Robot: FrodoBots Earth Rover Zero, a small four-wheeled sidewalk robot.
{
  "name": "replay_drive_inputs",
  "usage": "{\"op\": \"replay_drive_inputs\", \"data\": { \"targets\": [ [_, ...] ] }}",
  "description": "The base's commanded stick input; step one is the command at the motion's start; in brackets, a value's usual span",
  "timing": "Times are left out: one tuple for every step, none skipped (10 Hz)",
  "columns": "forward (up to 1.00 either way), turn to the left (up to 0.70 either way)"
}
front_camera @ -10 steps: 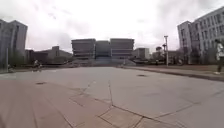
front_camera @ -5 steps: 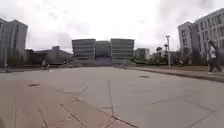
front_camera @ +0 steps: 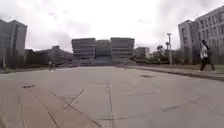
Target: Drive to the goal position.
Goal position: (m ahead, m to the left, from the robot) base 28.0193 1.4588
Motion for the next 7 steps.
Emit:
{"op": "replay_drive_inputs", "data": {
  "targets": [
    [0.7, 0.02],
    [0.7, 0.02],
    [0.7, 0.02],
    [0.7, 0.02],
    [0.7, 0.02],
    [0.7, 0.02],
    [0.7, 0.02]
  ]
}}
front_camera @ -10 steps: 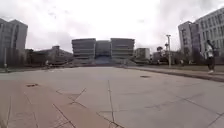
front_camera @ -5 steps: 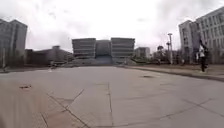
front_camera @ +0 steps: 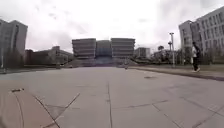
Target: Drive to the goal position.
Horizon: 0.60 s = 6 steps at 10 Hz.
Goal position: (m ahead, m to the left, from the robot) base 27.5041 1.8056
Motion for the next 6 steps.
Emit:
{"op": "replay_drive_inputs", "data": {
  "targets": [
    [0.7, 0.02],
    [0.7, 0.02],
    [0.7, 0.02],
    [0.7, 0.02],
    [0.7, 0.02],
    [0.7, 0.02]
  ]
}}
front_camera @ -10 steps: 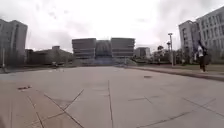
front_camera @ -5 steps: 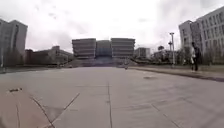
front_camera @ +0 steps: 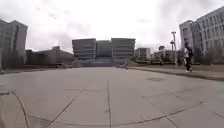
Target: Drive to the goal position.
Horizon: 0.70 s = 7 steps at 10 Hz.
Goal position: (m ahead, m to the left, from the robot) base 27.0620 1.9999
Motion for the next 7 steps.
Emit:
{"op": "replay_drive_inputs", "data": {
  "targets": [
    [0.7, 0.02],
    [0.7, 0.02],
    [0.7, 0.02],
    [0.7, 0.02],
    [0.7, 0.02],
    [0.7, 0.02],
    [0.7, 0.02]
  ]
}}
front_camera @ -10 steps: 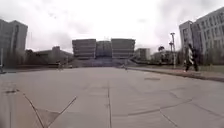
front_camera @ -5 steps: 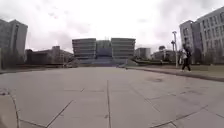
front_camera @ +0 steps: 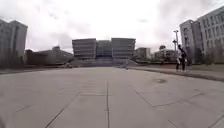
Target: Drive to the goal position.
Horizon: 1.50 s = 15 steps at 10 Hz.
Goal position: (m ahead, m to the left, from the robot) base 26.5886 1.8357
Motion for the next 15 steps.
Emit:
{"op": "replay_drive_inputs", "data": {
  "targets": [
    [0.7, 0.02],
    [0.7, 0.02],
    [0.7, 0.02],
    [0.7, 0.02],
    [0.7, 0.02],
    [0.7, 0.02],
    [0.7, 0.02],
    [0.7, 0.02],
    [0.7, 0.02],
    [0.7, 0.02],
    [0.7, 0.02],
    [0.7, 0.02],
    [0.7, 0.02],
    [0.7, 0.05],
    [0.7, 0.16]
  ]
}}
